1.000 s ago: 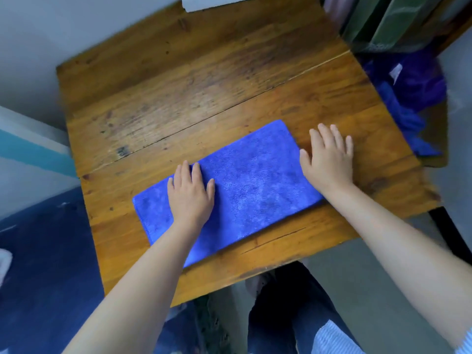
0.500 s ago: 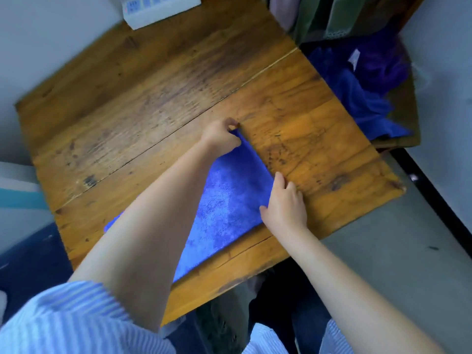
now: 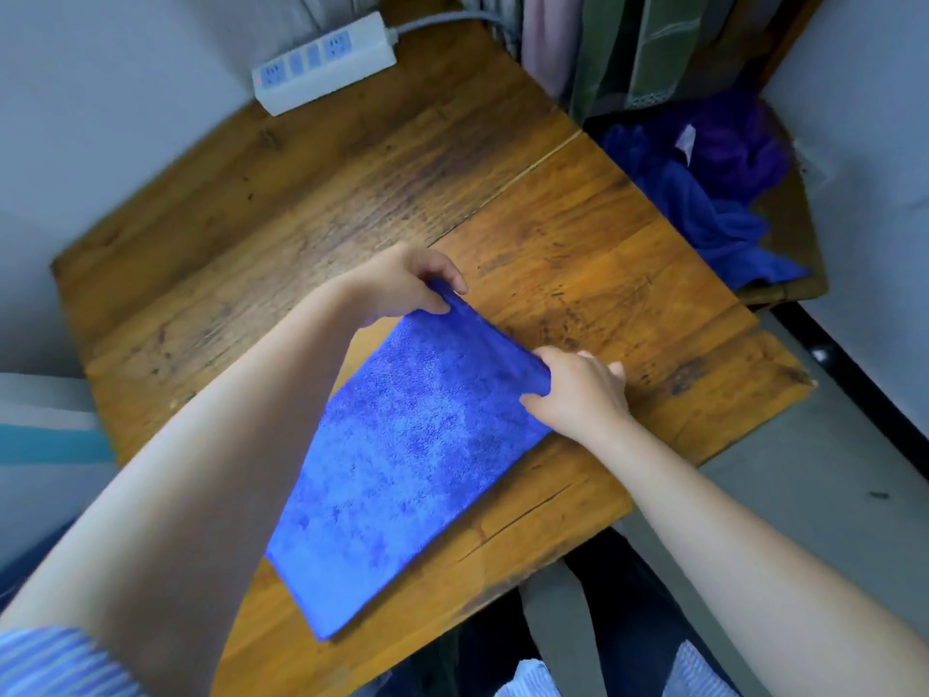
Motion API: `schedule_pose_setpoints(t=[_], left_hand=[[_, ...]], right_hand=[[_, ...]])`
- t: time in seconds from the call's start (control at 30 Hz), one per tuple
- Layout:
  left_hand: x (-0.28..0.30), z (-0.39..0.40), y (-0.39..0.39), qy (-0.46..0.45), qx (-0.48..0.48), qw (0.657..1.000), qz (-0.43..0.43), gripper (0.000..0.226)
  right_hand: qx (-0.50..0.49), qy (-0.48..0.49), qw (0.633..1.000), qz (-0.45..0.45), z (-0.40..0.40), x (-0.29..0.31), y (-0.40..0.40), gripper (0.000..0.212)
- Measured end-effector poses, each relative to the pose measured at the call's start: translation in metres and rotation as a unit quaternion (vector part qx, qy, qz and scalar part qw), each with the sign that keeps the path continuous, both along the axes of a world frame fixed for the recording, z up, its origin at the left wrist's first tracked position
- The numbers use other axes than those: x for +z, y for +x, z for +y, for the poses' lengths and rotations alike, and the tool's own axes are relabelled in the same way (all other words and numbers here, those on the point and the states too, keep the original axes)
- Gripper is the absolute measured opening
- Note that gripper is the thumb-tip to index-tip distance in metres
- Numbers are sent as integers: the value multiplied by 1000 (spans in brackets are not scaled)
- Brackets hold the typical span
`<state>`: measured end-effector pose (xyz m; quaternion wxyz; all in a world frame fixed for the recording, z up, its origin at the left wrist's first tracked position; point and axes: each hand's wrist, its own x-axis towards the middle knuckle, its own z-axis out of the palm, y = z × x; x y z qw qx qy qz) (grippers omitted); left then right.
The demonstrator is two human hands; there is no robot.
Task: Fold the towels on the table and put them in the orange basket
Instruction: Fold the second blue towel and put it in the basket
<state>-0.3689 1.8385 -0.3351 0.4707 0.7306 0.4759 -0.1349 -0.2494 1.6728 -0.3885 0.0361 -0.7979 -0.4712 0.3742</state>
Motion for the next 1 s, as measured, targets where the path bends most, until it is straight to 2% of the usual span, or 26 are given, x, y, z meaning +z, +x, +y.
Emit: schedule_pose_setpoints(t=[0.07,0.17,0.27,0.3,0.43,0.57,0.7,0.93,1.0], left_hand=[[4,1,-14,38,-2,999,-14,29],[7,-3,-28,139,-94,986,22,33],[10,-4,-41,267,-195,941,71,38],[11,-2,-44,301,-213,925,88,37],[24,-1,-67,387,-217,889,114,32],[32,-14,-100,398,-257,874,106,25],[30,-30,-137,372,-294,875,92,21],[16,-57,-194,366,-323,870,66,20],[9,-66,-211,365,-331,867,76,21]], right_hand=[[-23,-29,999,7,3,4,-2,18],[-47,-24,998,-16,8,16,-5,13],[-38,29,994,-95,19,34,-13,1],[-30,44,991,-124,24,40,-15,5],[4,74,976,-207,37,66,-31,5],[65,87,966,-237,23,84,-54,13],[143,127,959,-210,-7,86,-80,15],[218,209,940,-156,-53,67,-128,7],[239,239,928,-158,-63,60,-146,23]])
